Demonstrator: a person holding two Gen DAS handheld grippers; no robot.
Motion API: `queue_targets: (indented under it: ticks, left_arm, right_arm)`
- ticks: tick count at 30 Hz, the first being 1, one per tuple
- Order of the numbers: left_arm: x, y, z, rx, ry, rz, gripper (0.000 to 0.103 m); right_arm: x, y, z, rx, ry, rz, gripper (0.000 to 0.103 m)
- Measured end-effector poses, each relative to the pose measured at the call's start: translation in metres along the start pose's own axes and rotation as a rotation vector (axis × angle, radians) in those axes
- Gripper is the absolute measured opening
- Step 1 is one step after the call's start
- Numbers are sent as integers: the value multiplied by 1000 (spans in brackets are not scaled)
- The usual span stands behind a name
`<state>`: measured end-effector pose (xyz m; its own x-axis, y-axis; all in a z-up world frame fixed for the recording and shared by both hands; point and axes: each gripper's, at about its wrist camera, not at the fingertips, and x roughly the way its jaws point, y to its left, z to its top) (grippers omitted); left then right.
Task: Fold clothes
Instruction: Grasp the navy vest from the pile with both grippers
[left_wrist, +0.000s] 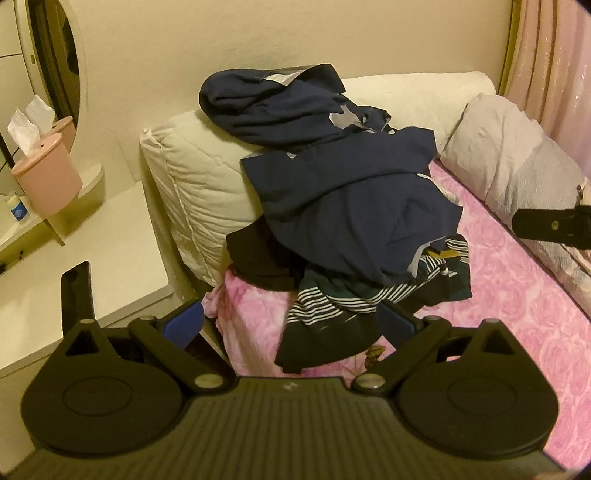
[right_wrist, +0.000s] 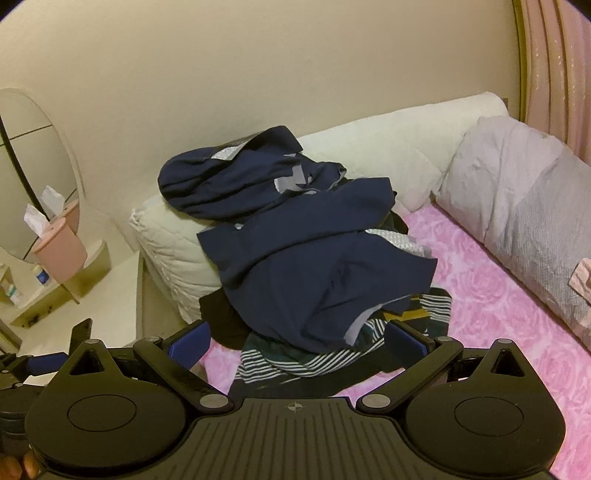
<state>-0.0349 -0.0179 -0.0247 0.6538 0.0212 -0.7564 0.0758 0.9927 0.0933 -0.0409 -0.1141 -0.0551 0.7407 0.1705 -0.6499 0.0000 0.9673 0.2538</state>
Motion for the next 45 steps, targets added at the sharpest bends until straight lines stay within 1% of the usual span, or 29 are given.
queue_targets:
  ticks: [6, 12, 14, 17, 19, 23, 25, 27, 29, 33, 34, 36, 38, 40, 41, 42, 43, 44, 45]
  left_arm:
    - [-16, -12, 0, 19, -18, 18, 98]
    - [-25, -17, 1, 59, -31, 34, 98]
    - [-21, -13, 3, 81, -32, 32, 98]
    - [-7, -2, 14, 114, -56, 18, 98]
    - [9, 8, 27, 150, -83, 16, 98]
    - [54, 34, 58, 240, -129, 23, 97]
    - [84, 50, 81, 285, -140, 30, 96]
    - [117, 69, 109, 318, -156, 23, 94]
    - [147, 86, 139, 334, -169, 9, 93]
    - [203, 114, 203, 361, -211, -34, 93]
    - [216, 119, 217, 373, -221, -47, 93]
    - [243, 125, 242, 400, -230, -65, 92]
    - [267, 130, 258, 424, -229, -84, 91]
    - [285, 134, 270, 434, -222, -109, 86]
    - [291, 135, 274, 434, -216, -123, 78]
    - [296, 136, 276, 433, -207, -139, 66]
    - [300, 138, 279, 430, -205, -155, 60]
    - [303, 140, 280, 427, -206, -171, 47]
    - [303, 142, 282, 421, -213, -188, 31]
  right_arm:
    - [-14, -8, -2, -9, -22, 27, 103]
    - [-8, -4, 2, -61, -56, 31, 103]
    - [-6, -3, 4, -79, -68, 32, 103]
    - [-2, 0, 6, -109, -88, 34, 103]
    - [12, 10, 15, -170, -119, 23, 103]
    - [56, 34, 37, -301, -142, 6, 103]
    - [89, 49, 53, -377, -144, -4, 102]
    - [125, 63, 69, -453, -144, -12, 102]
    - [161, 78, 85, -527, -142, -18, 102]
    - [239, 100, 113, -627, -114, 0, 102]
    - [259, 106, 120, -652, -107, 5, 95]
    - [298, 116, 134, -701, -93, 12, 89]
    - [332, 122, 142, -744, -83, -1, 89]
    - [359, 128, 146, -802, -76, -13, 89]
    - [371, 130, 148, -834, -73, -20, 89]
    - [381, 133, 148, -869, -65, -27, 89]
    - [391, 135, 148, -903, -58, -33, 89]
    - [398, 135, 147, -928, -55, -41, 89]
    - [404, 136, 148, -949, -48, -49, 89]
